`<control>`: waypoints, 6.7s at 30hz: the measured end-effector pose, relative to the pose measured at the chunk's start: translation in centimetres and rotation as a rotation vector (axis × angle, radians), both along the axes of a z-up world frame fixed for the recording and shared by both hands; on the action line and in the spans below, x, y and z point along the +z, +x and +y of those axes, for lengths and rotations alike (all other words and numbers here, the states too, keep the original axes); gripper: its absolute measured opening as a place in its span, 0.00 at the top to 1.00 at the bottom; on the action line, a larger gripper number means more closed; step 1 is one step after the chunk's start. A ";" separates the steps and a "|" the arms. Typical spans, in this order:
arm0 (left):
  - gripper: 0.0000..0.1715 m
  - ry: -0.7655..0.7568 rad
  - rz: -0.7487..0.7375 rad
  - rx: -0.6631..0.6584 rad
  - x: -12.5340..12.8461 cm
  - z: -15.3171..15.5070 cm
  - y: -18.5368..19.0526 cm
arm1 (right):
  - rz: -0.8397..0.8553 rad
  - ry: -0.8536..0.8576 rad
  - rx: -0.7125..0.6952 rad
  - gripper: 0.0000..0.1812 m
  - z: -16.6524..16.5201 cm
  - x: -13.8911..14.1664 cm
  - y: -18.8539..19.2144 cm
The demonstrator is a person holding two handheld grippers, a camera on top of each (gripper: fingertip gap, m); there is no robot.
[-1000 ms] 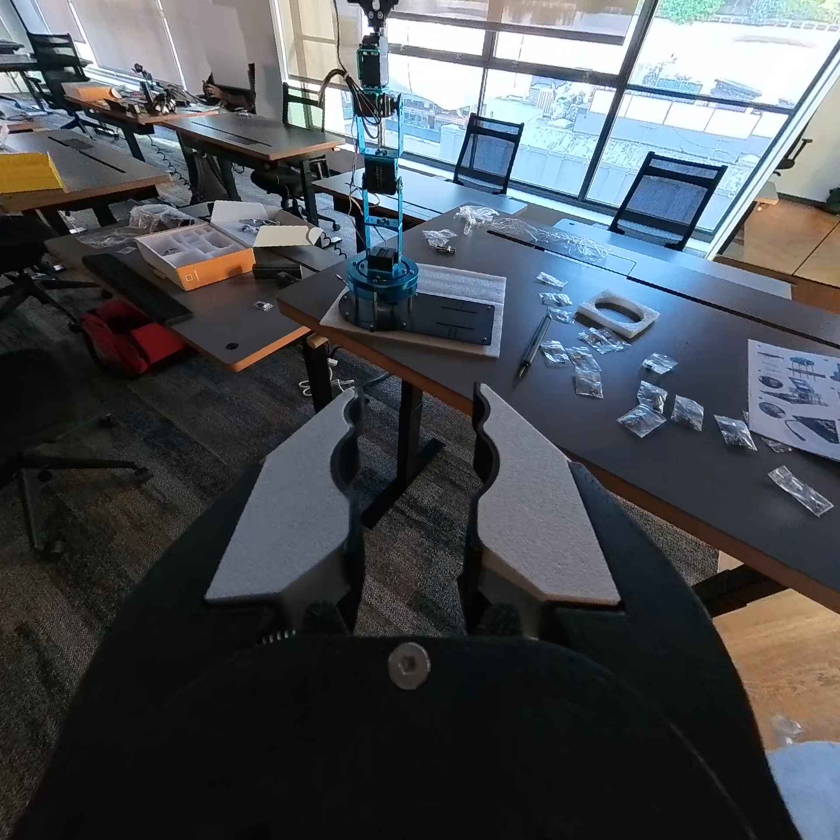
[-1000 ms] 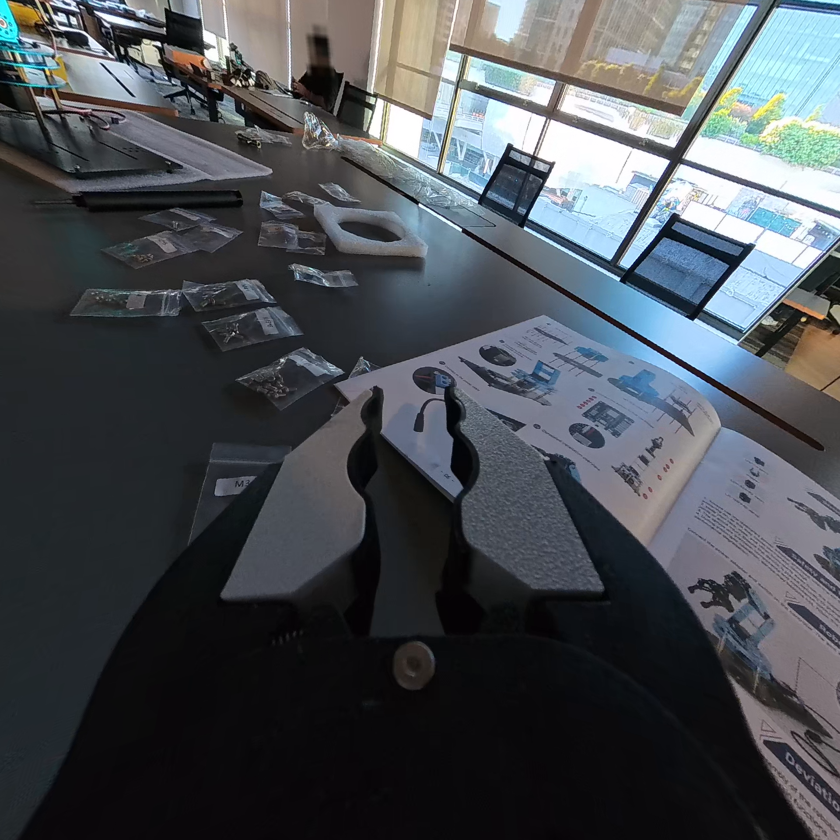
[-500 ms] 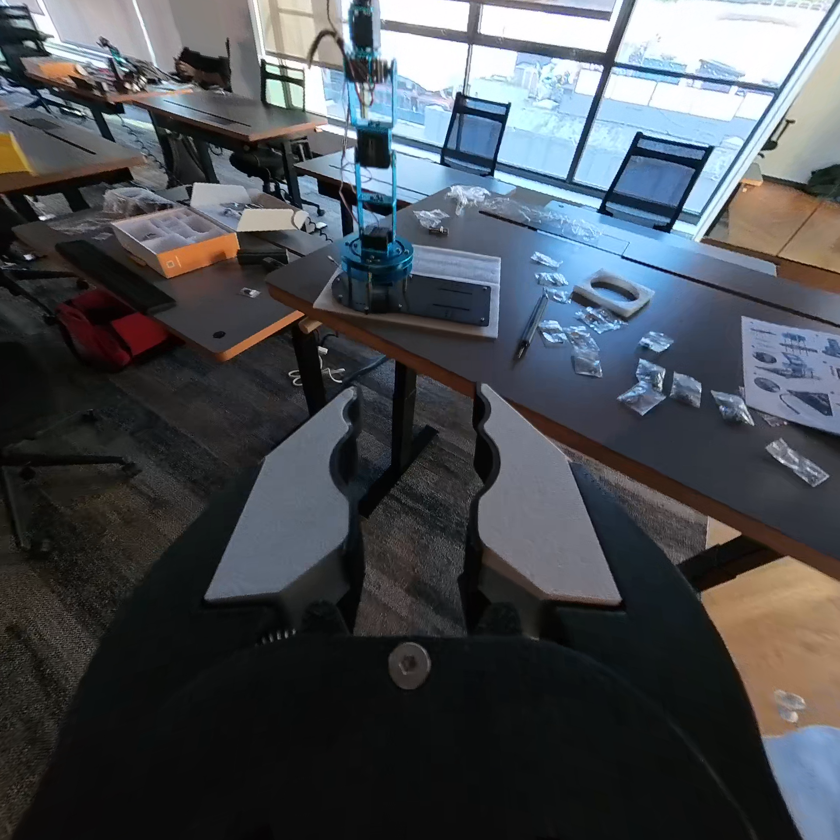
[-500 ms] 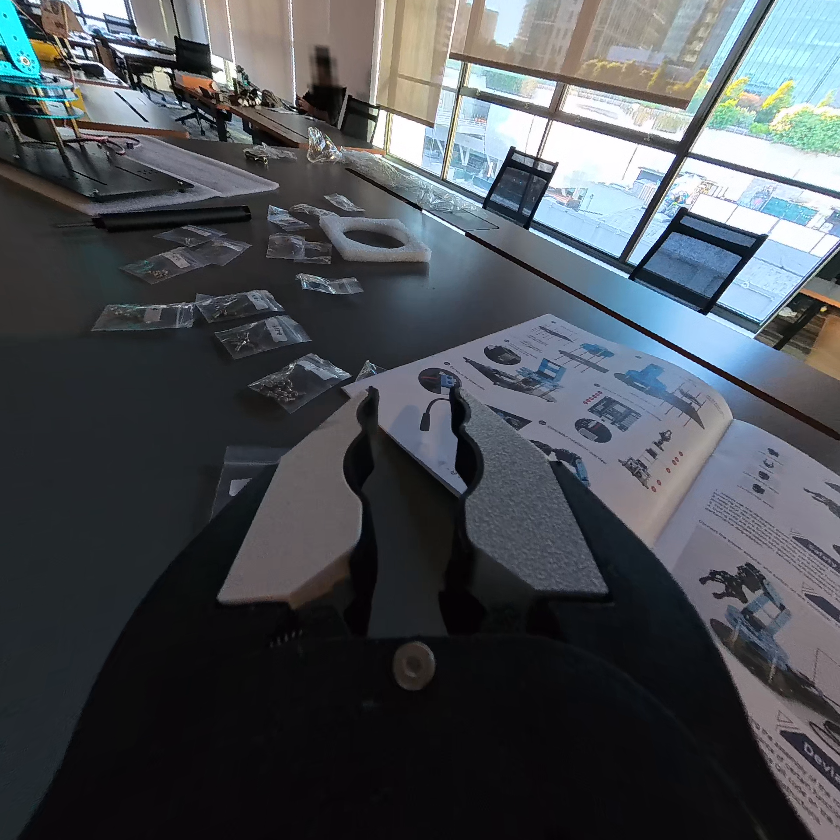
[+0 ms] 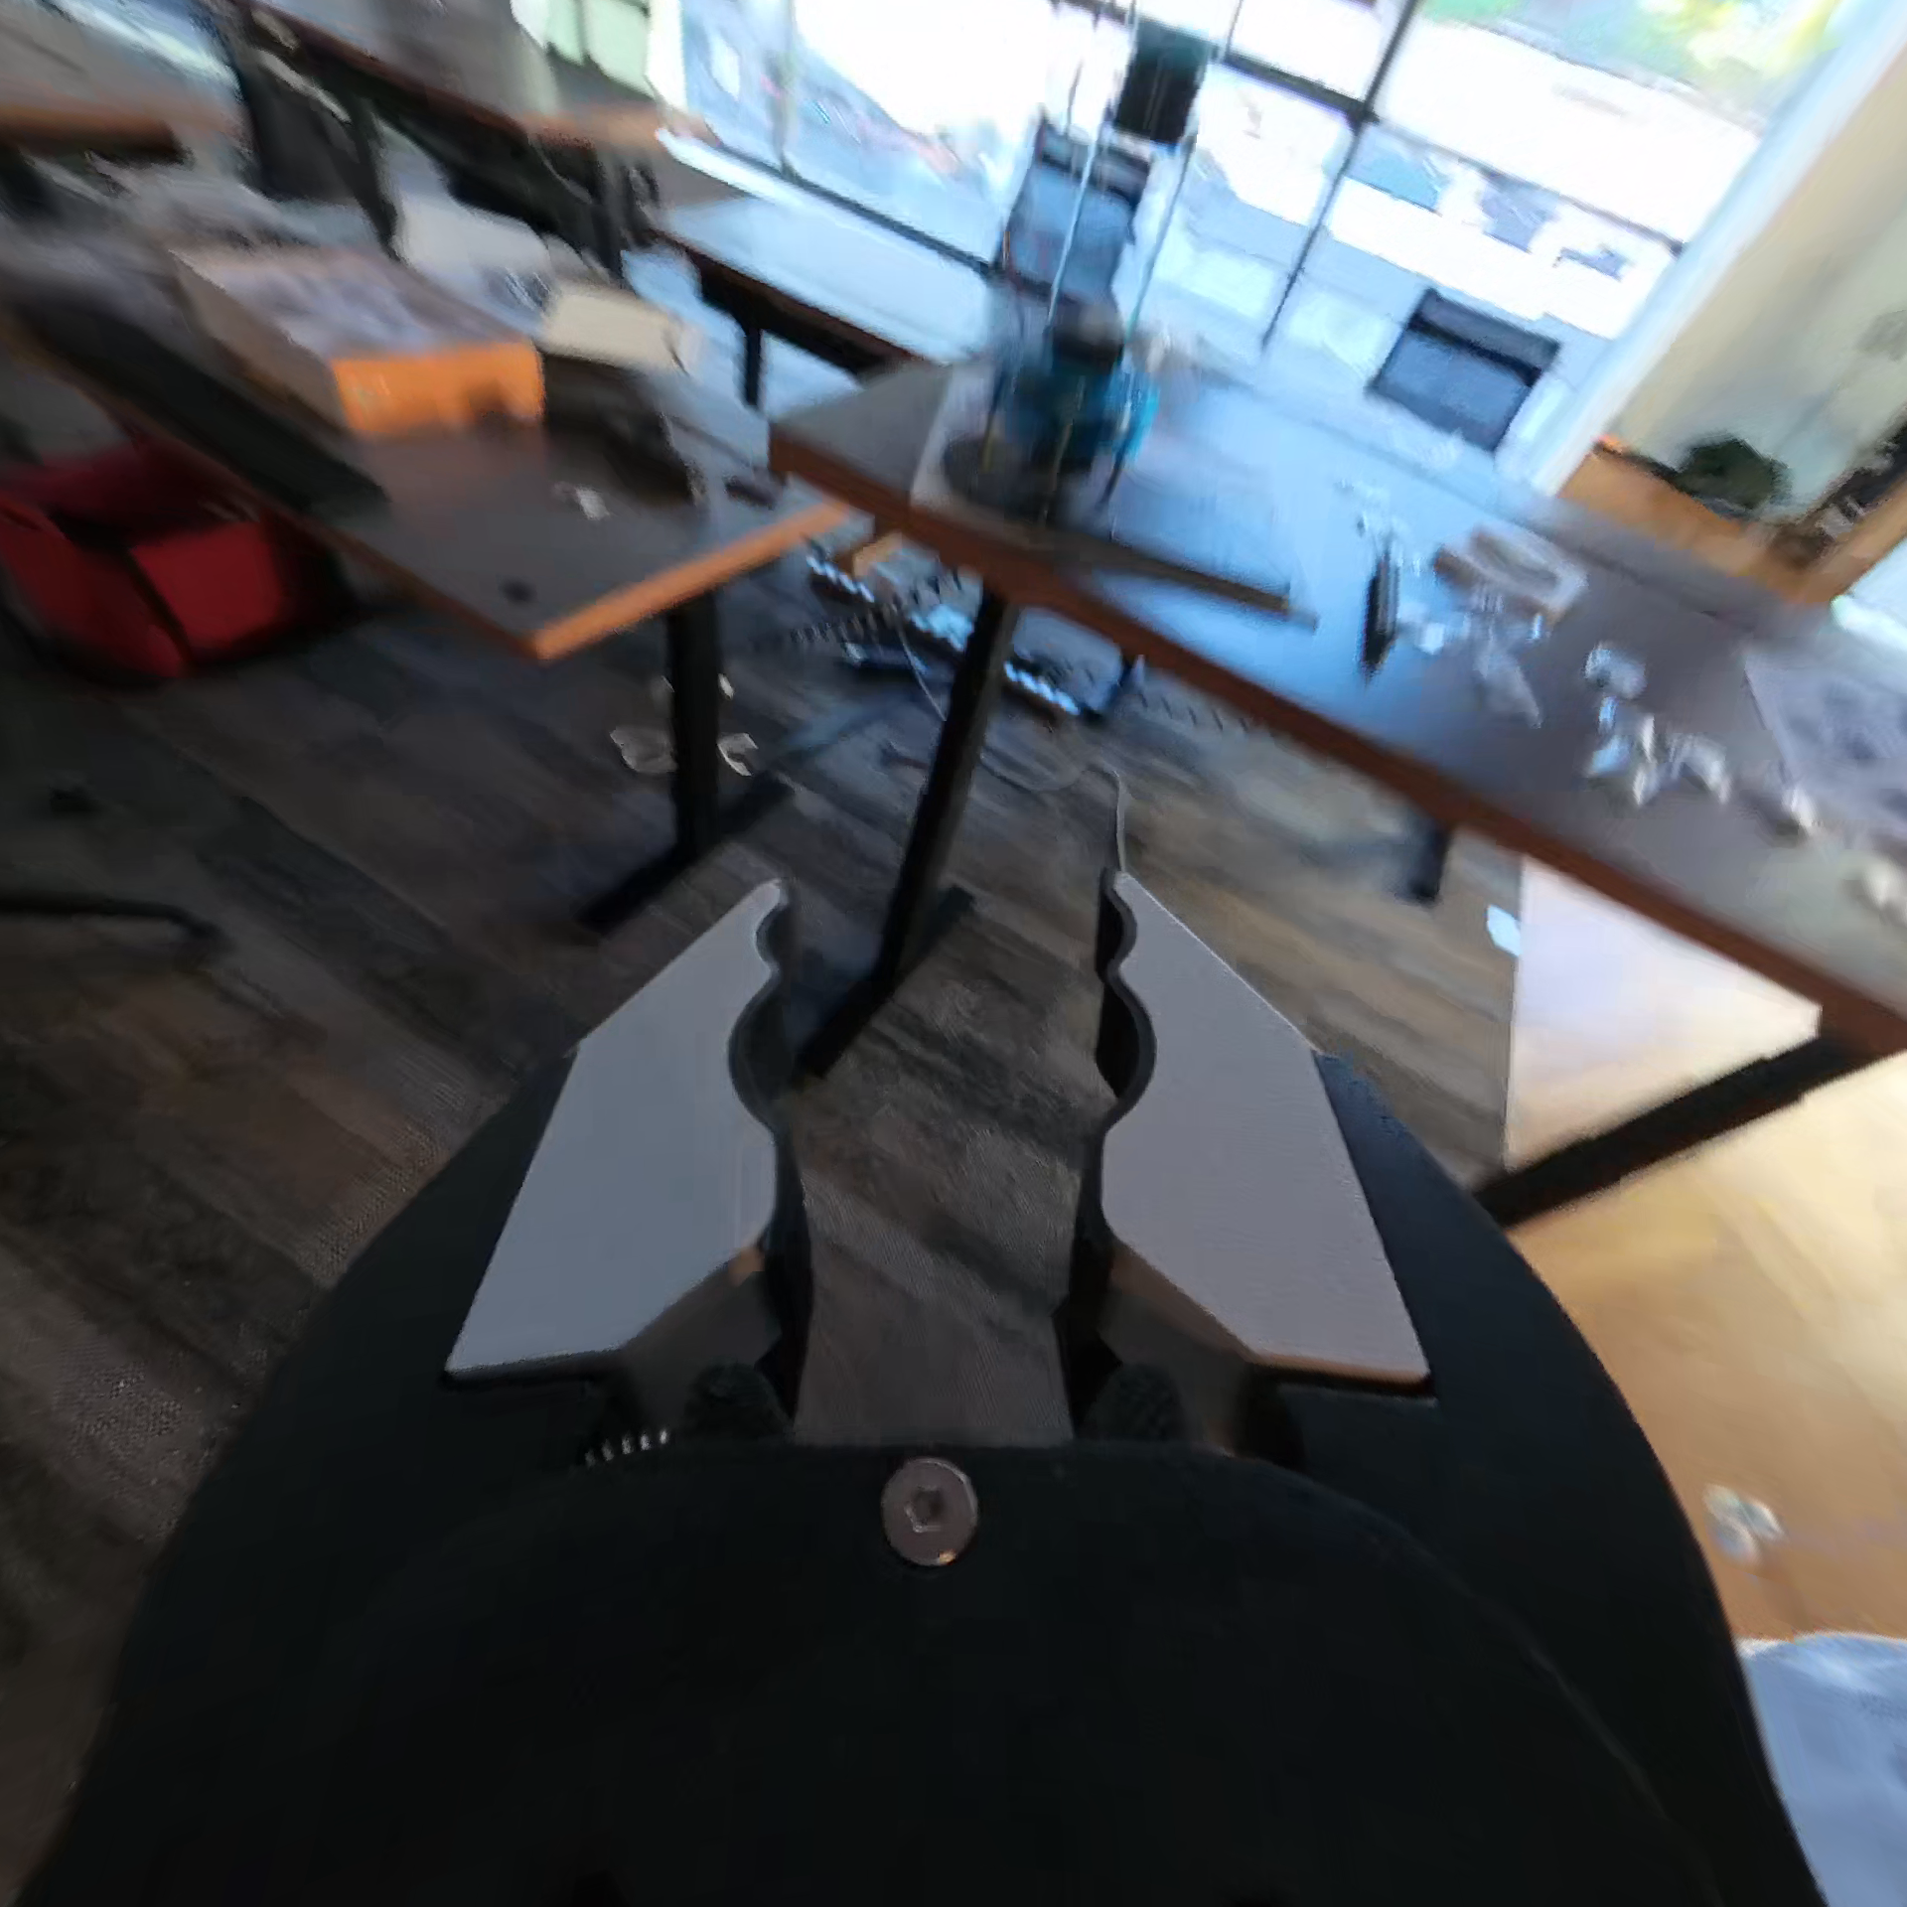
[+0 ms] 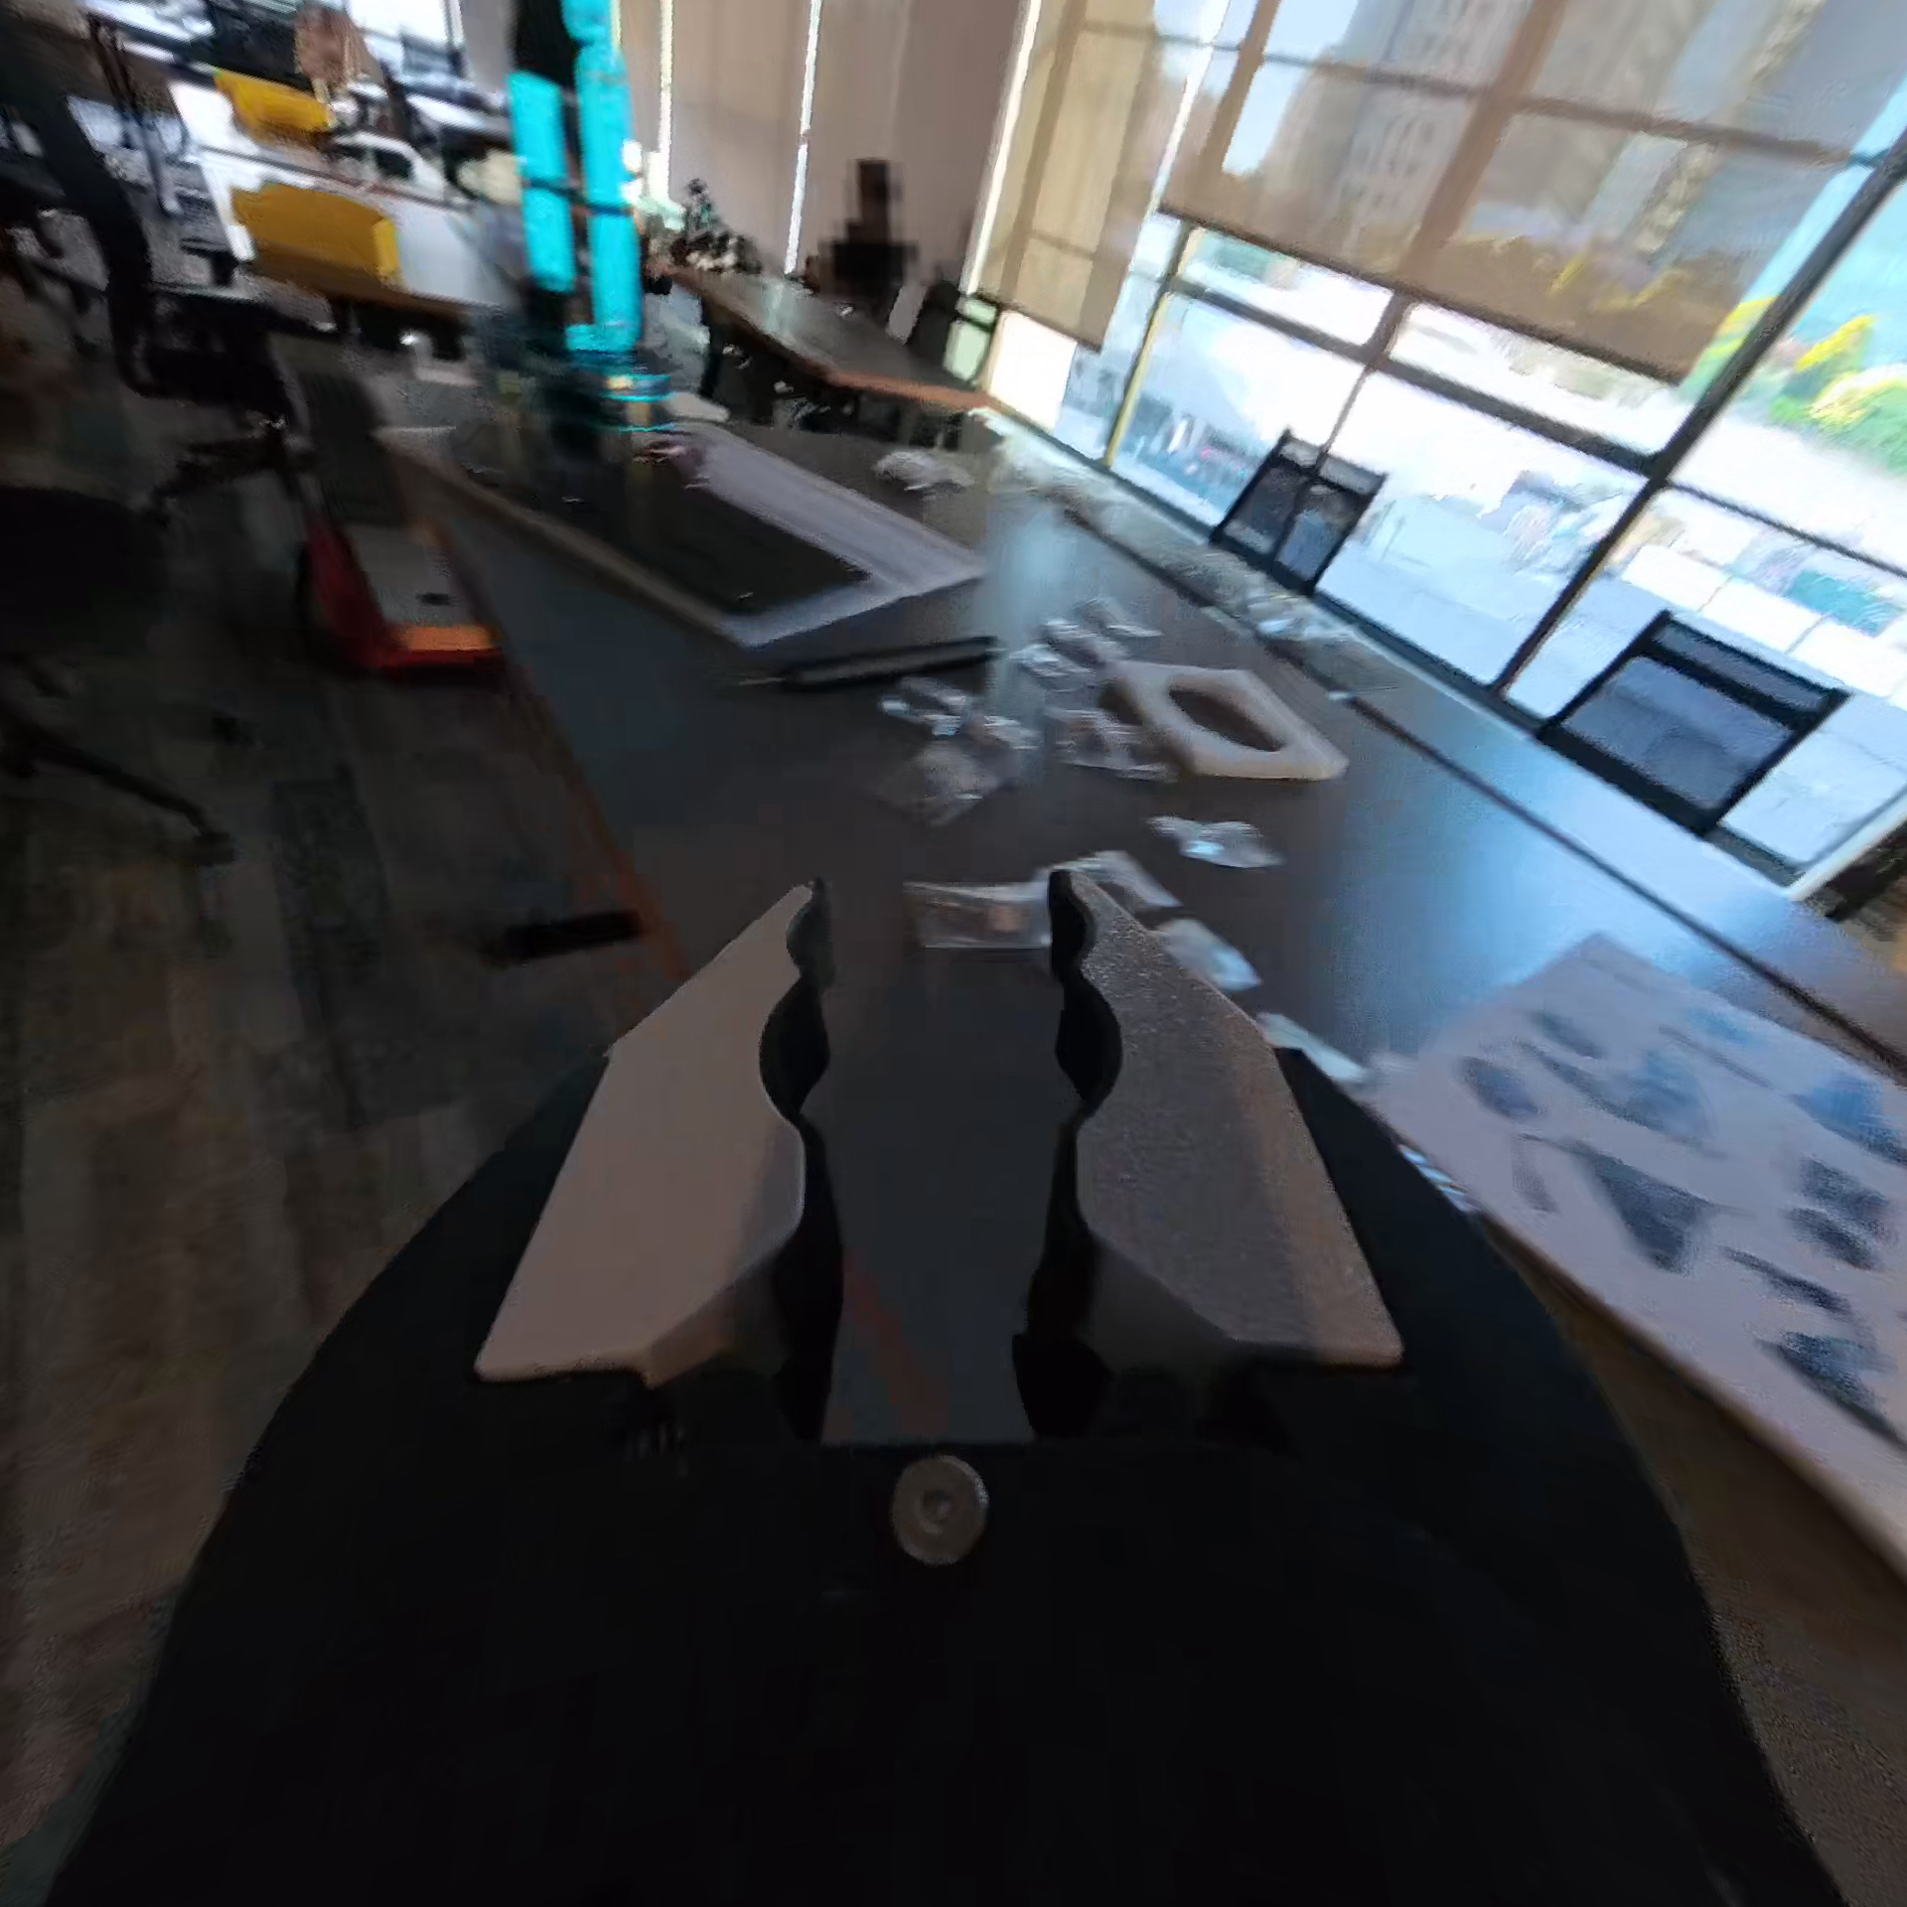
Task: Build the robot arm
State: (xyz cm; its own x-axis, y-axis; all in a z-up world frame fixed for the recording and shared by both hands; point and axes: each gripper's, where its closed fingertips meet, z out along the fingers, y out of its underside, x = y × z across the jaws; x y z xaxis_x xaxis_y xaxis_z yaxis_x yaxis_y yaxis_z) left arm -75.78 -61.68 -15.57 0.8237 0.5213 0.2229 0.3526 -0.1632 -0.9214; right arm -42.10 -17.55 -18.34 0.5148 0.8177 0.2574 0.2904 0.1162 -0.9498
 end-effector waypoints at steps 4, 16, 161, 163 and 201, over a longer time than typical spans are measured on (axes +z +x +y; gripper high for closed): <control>0.68 -0.107 0.020 -0.038 -6.8 -4.5 -6.0 | 0.069 -0.047 0.102 0.77 -7.6 -2.1 -8.9; 0.70 -0.005 -0.021 -0.167 -20.7 -0.1 -15.8 | 0.178 0.026 0.288 0.78 -10.6 -8.5 -23.4; 0.77 -0.066 -0.049 -0.097 -8.4 -5.3 -42.5 | 0.215 -0.130 0.544 0.77 -17.2 -2.2 -67.3; 0.76 -0.037 -0.067 -0.033 -7.7 -5.5 -46.7 | 0.190 -0.110 0.568 0.77 -16.1 -2.7 -74.2; 0.83 -0.537 0.083 -1.109 -30.5 56.7 -121.4 | -0.246 -0.296 -0.145 0.85 16.3 -15.4 -124.7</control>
